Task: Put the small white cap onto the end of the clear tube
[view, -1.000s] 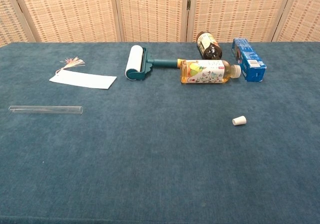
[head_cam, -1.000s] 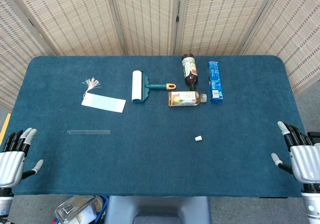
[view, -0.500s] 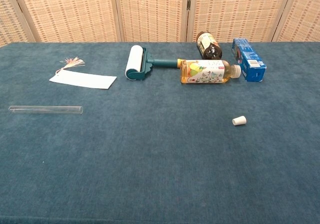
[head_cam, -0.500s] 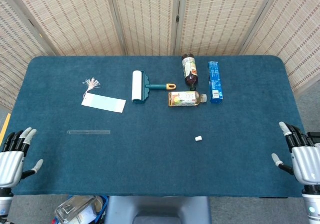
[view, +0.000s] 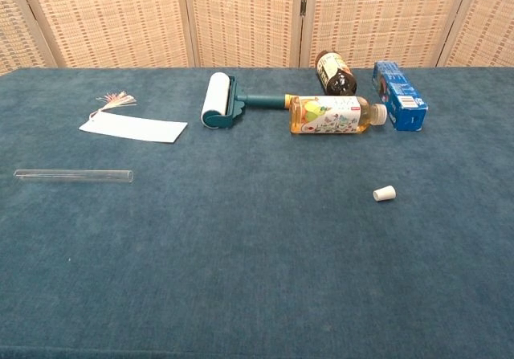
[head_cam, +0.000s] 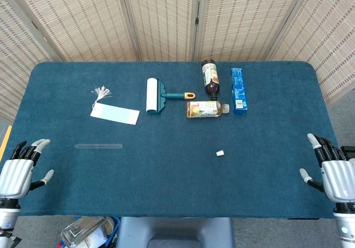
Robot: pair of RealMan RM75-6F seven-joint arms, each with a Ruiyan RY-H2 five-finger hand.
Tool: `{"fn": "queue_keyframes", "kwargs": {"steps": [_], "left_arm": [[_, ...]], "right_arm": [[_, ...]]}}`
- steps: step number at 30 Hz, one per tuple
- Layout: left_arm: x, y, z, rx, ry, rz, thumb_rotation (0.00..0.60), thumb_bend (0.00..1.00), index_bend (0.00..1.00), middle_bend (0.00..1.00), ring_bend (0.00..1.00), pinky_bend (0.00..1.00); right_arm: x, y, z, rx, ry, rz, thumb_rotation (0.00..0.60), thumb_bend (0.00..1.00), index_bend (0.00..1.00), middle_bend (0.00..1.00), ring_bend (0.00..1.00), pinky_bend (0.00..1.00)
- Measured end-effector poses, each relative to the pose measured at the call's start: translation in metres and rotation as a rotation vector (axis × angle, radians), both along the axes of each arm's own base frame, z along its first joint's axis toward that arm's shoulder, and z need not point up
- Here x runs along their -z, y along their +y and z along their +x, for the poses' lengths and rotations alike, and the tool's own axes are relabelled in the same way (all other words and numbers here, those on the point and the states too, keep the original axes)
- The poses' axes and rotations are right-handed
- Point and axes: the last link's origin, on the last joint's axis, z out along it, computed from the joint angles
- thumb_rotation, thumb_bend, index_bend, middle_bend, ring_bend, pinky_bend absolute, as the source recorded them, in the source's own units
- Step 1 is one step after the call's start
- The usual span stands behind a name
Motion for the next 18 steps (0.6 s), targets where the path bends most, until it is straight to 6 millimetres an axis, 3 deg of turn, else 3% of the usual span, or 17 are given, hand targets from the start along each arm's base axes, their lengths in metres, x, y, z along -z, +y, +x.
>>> {"fn": "queue_keyframes", "kwargs": {"steps": [8, 18], "left_arm": [[0.016, 0.043, 0.027, 0.081, 0.023, -0.082, 0.6, 0.25, 0.17, 0.45, 0.56, 0.62], [0.055, 0.106, 0.057, 0.063, 0.089, -0.275, 0.6, 0.25, 0.26, 0.86, 0.87, 0.97]], "right_arm": [[-0.001, -0.005, 0.003, -0.02, 0.003, 0.005, 0.6, 0.26, 0.04, 0.12, 0.1, 0.22], [-0.01, -0.011, 0.006, -0.031, 0.031, -0.003, 0.6, 0.26, 0.04, 0.12, 0.1, 0.22]]}}
